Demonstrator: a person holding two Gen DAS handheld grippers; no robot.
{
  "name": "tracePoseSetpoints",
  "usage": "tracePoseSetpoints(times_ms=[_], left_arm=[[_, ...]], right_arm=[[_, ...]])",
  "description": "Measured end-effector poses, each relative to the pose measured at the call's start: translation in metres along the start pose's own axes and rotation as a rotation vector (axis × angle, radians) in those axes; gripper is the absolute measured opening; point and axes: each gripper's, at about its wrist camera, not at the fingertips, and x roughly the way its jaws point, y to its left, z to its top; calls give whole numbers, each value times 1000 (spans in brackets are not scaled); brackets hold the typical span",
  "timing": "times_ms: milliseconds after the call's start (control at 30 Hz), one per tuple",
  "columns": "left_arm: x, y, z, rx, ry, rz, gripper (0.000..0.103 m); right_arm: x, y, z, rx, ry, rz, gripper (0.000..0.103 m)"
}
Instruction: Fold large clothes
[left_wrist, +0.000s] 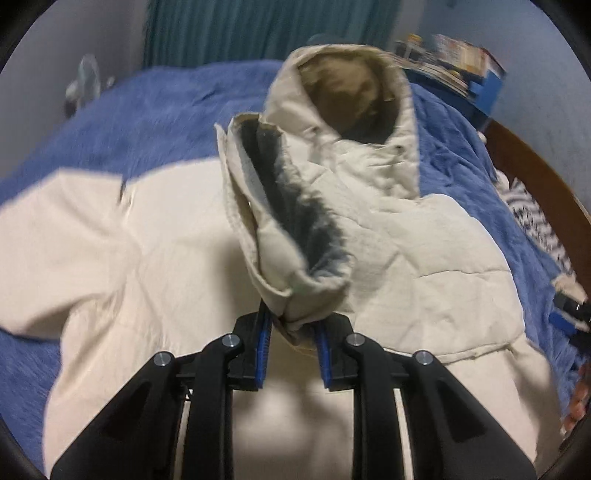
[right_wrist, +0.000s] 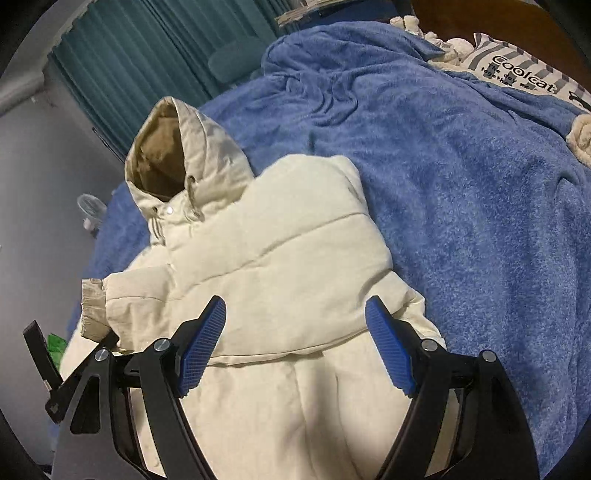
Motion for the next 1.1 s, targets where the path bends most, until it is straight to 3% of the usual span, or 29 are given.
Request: tracePoseSetpoints(times_ms=[267, 300, 333, 367, 433, 633, 700, 767, 900, 967, 1000, 1100], left_arm=[[15, 16, -2, -25, 83, -43, 21], [15, 16, -2, -19, 92, -40, 27], [14, 18, -2, -9, 92, -22, 40], [14, 21, 1, -2, 90, -3, 59], [6, 29, 2, 11, 52, 46, 71], [-4, 42, 10, -15, 9, 43, 71], [-2, 42, 10, -4, 8, 38, 66], [1, 40, 9, 20, 25, 32, 18], [-9, 36, 12, 51, -34, 82, 9], [-17, 33, 14, 83, -95, 183, 4], [-16, 34, 15, 99, -98, 216, 4], [-3, 41, 13, 81, -37, 195, 4]], right_arm=[[24, 1, -2, -36, 12, -38, 75], [26, 1, -3, -38, 13, -37, 75], [26, 1, -3, -42, 13, -37, 75], [27, 2, -3, -46, 11, -38, 75], [26, 3, -4, -59, 1, -42, 75], [30, 7, -9, -78, -4, -32, 75], [34, 9, -10, -82, 11, -26, 75], [35, 11, -12, -97, 16, -30, 75], [37, 14, -13, -140, -3, -74, 76], [40, 11, -13, -138, -19, -95, 79], [42, 9, -14, -138, -24, -107, 79], [54, 5, -17, -149, -5, -133, 78]])
